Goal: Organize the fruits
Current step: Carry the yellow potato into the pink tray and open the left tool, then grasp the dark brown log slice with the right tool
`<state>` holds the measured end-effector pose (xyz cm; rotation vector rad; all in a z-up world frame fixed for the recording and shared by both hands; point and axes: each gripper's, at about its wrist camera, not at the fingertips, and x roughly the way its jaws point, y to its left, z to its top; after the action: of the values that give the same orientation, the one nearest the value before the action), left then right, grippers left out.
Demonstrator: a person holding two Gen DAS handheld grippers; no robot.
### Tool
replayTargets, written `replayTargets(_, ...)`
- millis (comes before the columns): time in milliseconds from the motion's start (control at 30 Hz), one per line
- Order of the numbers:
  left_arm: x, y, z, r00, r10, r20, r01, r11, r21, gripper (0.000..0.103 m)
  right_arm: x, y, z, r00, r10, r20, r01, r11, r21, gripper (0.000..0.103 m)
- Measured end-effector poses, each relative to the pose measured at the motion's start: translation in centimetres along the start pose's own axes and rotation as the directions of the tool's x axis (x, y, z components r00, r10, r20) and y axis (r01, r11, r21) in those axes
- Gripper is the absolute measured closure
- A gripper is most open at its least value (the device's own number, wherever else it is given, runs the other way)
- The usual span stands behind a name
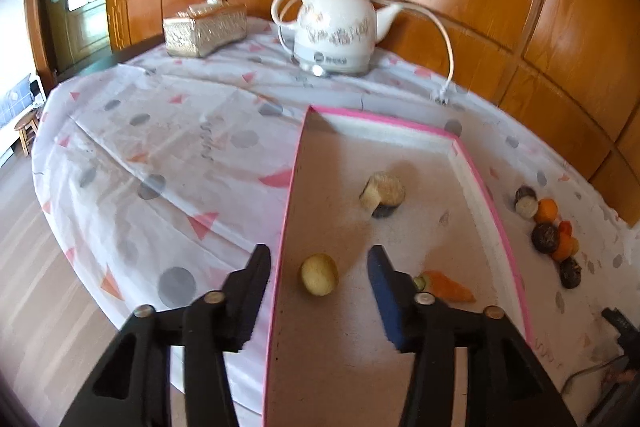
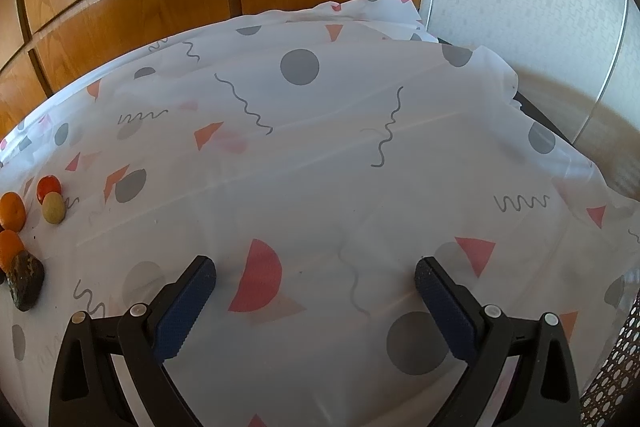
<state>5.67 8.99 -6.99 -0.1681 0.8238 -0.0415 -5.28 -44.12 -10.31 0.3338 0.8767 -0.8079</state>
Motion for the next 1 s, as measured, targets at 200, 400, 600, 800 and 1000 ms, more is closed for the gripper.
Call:
replayTargets(200, -1.8, 0.8, 0.4, 0.998, 0.024, 0.054, -0.022, 0.999, -0.033, 0.044, -0.7, 1.1, 0.8, 0.996, 0.07, -0.047, -0.072, 0.996, -0.055, 0.022)
replayTargets(400, -1.5, 2.1, 0.3, 0.998, 0.051, 0.031, -0.048, 0.994, -0.093, 0.044, -3.8, 6.4, 1.6, 0.968, 0.25, -0.021, -0.25, 0.95, -0.186, 0.028)
replayTargets(600, -1.0, 2.8, 0.1, 0.998, 0.059, 0.012, -0.057, 0.991, -0.121, 0.042, -7.0, 14.3, 1.9, 0.898, 0.435, -0.064, -0.423, 0.817, -0.392, 0.036)
replayTargets(800, -0.9, 3.3, 0.0, 0.998, 0.06, 0.001, -0.059, 0.989, -0.135, 0.041, -8.9, 22.6, 0.9, 0.842, 0.523, -0.133, -0.493, 0.647, -0.582, 0.036)
replayTargets(1000, -0.6, 3.8, -0.3, 0.998, 0.064, -0.026, -0.067, 0.987, -0.149, 0.038, -7.3, 29.8, 0.3, 0.864, 0.47, -0.178, -0.441, 0.539, -0.718, 0.036)
